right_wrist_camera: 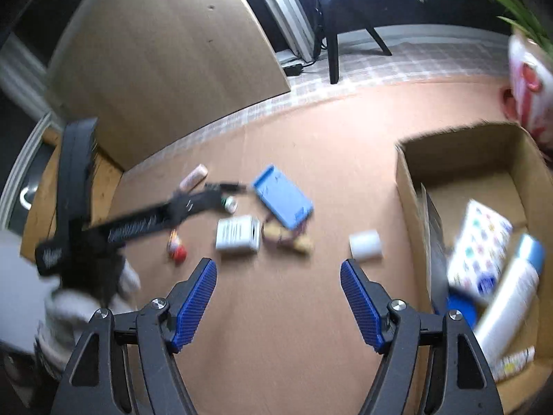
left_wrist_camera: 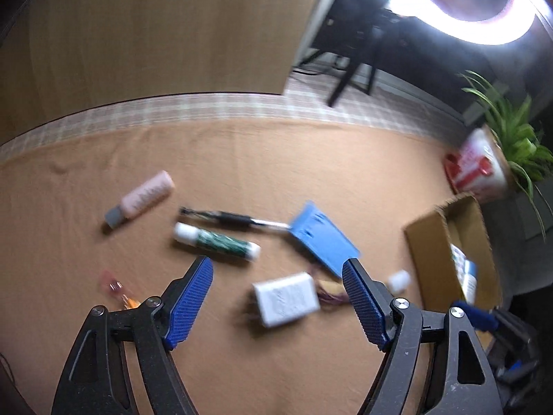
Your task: Organize objects
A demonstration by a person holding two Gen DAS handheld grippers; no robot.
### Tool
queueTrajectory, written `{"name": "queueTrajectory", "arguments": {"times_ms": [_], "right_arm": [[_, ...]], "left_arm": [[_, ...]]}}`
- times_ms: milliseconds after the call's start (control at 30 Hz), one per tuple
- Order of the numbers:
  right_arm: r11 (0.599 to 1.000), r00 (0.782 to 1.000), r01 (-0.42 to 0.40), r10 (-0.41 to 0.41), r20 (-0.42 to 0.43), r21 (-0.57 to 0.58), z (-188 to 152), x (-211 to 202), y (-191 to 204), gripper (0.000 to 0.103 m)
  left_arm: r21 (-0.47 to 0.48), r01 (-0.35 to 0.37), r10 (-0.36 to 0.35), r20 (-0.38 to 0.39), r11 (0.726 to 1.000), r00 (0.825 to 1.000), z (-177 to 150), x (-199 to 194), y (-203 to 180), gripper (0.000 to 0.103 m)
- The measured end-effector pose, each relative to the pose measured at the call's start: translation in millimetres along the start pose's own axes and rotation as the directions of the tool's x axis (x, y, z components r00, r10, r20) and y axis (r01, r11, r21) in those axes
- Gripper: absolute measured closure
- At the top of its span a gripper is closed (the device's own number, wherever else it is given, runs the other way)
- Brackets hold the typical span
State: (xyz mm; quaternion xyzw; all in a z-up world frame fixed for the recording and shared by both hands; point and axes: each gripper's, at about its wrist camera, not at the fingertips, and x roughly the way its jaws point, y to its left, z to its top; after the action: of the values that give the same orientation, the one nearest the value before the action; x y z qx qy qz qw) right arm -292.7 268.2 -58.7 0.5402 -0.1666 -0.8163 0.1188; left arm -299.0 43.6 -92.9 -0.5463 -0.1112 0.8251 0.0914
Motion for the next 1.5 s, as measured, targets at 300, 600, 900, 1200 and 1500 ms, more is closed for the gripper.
{"name": "queueTrajectory", "arguments": {"times_ms": [300,600,900,1200,1500], "right_arm": [[0.992,0.994,0.016,-0.002,-0.107,0.126,54.9,71.1,-4.3,0.049],[0.983,0.988,0.056,-0.029,-0.149,0.176,73.0,110.5,-15.5,0.049],[0.998,0.982,0.047,-0.036,-0.188,0.052,60.1,109.6,-0.3,0.057],[0.998,0.974,0.017,-0.03,-0.226,-0.058,10.6,93.6,11.6,0.074],[0.994,0.977,0.014,-0.037,-0.211,-0.111,-45.5,73.1,20.0,0.086]], "left_arm": [[-0.037,0.0,-0.002,-0.045,0.999,0.999,42.1,40.8,31.4,0.057],[-0.047,-0.003,-0.001,-0.071,0.999,0.997,55.3,69.7,42.1,0.069],[0.06,0.017,-0.011,-0.091,0.998,0.996,45.4,74.1,24.4,0.079],[0.097,0.075,-0.066,-0.093,0.992,0.994,5.6,49.9,16.9,0.083],[0.149,0.085,-0.067,-0.125,0.985,0.99,-60.1,37.8,8.0,0.089]]}}
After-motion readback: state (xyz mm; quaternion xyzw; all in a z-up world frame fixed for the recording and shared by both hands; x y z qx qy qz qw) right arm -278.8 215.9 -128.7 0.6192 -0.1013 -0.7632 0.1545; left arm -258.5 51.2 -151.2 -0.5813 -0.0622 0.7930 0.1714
